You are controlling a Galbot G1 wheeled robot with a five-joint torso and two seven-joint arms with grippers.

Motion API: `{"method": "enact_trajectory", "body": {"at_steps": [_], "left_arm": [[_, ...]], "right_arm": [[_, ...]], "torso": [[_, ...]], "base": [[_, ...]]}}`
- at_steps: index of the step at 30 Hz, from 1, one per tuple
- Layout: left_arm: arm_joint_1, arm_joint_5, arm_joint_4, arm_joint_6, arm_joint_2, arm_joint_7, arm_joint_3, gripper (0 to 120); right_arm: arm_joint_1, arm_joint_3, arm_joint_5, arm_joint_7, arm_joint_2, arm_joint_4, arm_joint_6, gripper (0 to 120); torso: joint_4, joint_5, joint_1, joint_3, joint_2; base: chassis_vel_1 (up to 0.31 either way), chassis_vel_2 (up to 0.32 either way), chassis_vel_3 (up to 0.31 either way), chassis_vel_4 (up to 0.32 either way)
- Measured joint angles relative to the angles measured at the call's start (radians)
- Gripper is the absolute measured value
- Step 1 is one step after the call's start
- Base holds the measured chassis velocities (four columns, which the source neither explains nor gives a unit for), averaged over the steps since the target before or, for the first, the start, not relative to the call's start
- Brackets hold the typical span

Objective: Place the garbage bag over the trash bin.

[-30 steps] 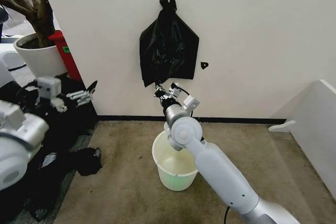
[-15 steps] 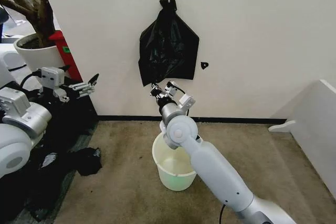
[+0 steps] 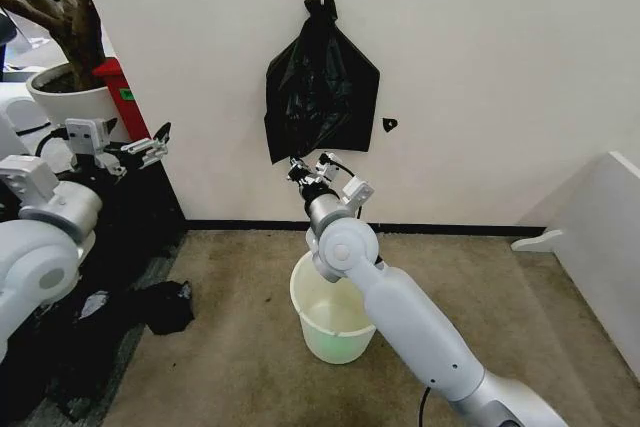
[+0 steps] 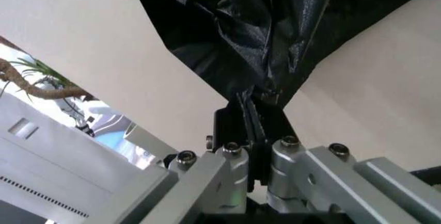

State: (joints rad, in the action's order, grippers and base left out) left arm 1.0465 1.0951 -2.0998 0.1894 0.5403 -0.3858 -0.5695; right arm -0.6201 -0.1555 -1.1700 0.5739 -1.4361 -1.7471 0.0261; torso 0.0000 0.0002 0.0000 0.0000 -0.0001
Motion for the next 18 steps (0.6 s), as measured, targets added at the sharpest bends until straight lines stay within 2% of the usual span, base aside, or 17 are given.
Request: {"method": "enact_trajectory", "body": {"at_steps": [18], "left_arm": [[-0.414,0.0,0.136,0.058,0.191,-0.06,0.31,100]], "right_arm": [[-0.004,0.006,-0.006,0.007,0.016,-0.015,-0.002,0]], "torso": [[0.0,-0.0002,0.0,0.0,0.0]], "base": [[0.0,0.0,0.0,0.0]]}}
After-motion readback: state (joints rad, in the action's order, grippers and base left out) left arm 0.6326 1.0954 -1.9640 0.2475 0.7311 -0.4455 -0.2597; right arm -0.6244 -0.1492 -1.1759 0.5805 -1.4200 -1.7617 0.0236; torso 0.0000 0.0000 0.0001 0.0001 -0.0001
